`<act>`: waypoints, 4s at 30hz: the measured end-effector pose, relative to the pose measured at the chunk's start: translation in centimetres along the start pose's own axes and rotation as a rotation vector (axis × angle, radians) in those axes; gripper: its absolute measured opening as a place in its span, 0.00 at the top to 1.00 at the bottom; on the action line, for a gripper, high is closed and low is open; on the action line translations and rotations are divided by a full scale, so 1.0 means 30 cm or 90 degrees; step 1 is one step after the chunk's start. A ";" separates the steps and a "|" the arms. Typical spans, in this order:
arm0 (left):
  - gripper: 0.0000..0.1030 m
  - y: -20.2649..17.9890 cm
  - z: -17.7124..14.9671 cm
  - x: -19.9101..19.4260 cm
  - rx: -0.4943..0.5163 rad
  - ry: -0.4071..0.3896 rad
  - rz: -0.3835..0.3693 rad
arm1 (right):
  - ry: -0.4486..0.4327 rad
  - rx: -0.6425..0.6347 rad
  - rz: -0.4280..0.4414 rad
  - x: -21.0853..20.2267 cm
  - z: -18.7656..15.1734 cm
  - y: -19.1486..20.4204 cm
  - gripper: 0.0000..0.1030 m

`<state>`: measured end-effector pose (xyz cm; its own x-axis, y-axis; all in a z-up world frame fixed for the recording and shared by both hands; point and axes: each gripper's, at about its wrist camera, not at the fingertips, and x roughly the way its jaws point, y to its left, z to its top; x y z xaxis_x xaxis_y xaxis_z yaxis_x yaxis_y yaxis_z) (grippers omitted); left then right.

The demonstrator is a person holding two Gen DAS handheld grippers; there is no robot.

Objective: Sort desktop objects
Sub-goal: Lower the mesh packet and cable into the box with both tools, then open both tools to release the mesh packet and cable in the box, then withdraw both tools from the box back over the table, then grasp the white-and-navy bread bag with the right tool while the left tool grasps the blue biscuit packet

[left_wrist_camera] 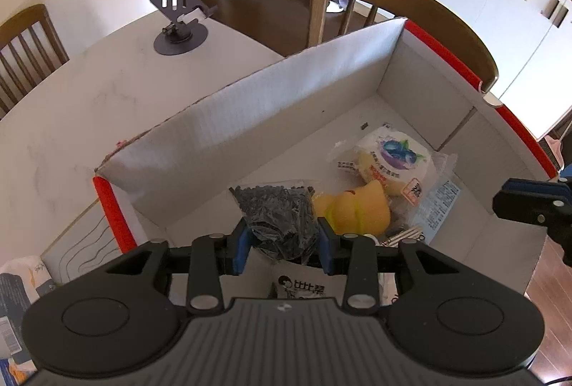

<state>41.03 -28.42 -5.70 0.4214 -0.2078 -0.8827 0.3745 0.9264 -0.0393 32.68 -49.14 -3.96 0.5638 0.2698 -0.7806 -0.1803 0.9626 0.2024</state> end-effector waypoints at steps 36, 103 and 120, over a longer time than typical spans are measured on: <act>0.24 -0.038 -0.120 -0.278 -0.028 -0.099 -0.061 | -0.005 -0.049 0.029 -0.059 -0.009 0.096 0.74; 0.00 0.658 -0.727 -0.607 -0.154 -0.191 0.024 | -0.030 -0.127 0.103 -0.030 -0.111 0.874 0.08; 0.00 0.819 -0.764 -0.474 -0.148 -0.155 0.003 | -0.002 -0.179 0.125 0.109 -0.053 1.029 0.08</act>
<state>25.32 4.49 -4.84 0.6177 -0.2460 -0.7470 0.1855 0.9686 -0.1655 27.67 -18.57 -1.22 0.4992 0.4496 -0.7408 -0.5003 0.8475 0.1772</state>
